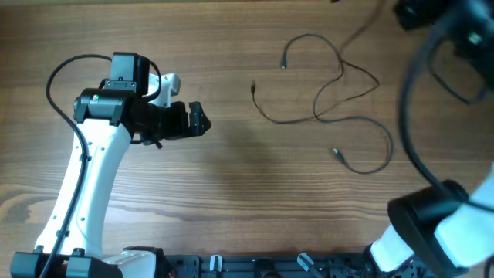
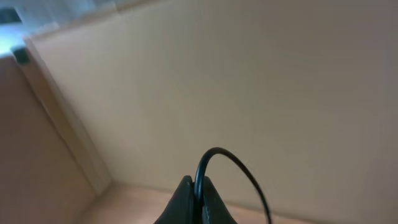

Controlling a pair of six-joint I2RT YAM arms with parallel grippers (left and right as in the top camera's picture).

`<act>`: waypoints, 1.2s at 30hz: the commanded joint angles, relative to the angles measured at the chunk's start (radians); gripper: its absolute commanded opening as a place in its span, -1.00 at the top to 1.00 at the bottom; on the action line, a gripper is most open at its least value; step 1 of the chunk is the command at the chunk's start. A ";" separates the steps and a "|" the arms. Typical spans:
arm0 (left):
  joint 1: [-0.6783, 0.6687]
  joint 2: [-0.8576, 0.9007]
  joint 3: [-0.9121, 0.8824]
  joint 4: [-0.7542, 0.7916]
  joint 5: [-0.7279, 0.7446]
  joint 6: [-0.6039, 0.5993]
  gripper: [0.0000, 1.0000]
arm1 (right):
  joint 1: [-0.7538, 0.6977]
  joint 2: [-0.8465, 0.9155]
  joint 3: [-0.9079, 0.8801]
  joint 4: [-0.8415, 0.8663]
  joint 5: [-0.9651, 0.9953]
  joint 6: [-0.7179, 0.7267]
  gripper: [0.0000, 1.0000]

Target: Untangle cables

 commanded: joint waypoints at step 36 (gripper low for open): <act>-0.208 0.005 0.005 0.116 -0.050 0.074 -1.00 | -0.018 0.021 -1.455 0.105 0.187 -0.351 -0.99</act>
